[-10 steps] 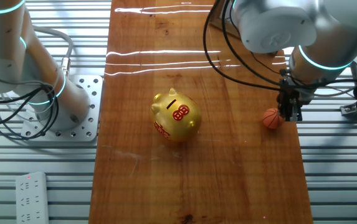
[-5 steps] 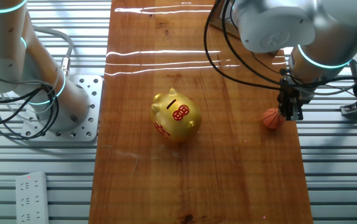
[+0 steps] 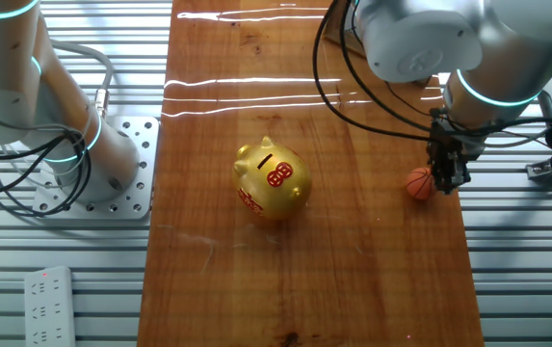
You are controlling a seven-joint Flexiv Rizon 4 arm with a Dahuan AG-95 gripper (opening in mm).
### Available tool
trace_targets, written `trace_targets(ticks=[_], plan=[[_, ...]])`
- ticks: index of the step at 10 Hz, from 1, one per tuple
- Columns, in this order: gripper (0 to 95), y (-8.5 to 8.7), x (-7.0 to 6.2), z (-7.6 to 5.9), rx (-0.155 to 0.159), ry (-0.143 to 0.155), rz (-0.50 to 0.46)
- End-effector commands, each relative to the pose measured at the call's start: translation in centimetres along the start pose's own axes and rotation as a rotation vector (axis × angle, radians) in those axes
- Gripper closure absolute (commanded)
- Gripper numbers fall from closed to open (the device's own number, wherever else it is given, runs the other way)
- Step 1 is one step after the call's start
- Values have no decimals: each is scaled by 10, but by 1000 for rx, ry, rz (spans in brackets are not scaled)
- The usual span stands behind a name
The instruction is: Grab a basketball, release it and shoot it into the basket
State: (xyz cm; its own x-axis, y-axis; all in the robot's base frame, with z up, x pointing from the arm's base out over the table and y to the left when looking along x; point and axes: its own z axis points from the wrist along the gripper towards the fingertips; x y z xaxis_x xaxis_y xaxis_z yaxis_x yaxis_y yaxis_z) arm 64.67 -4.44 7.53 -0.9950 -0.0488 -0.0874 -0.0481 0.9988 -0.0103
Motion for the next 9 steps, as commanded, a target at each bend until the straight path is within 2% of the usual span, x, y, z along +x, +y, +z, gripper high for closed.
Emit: trace_targets(ticks=[1,9], plan=[[0,1,-1,3,0,1,-1],[0,-1,3,26,-2,0,-13]])
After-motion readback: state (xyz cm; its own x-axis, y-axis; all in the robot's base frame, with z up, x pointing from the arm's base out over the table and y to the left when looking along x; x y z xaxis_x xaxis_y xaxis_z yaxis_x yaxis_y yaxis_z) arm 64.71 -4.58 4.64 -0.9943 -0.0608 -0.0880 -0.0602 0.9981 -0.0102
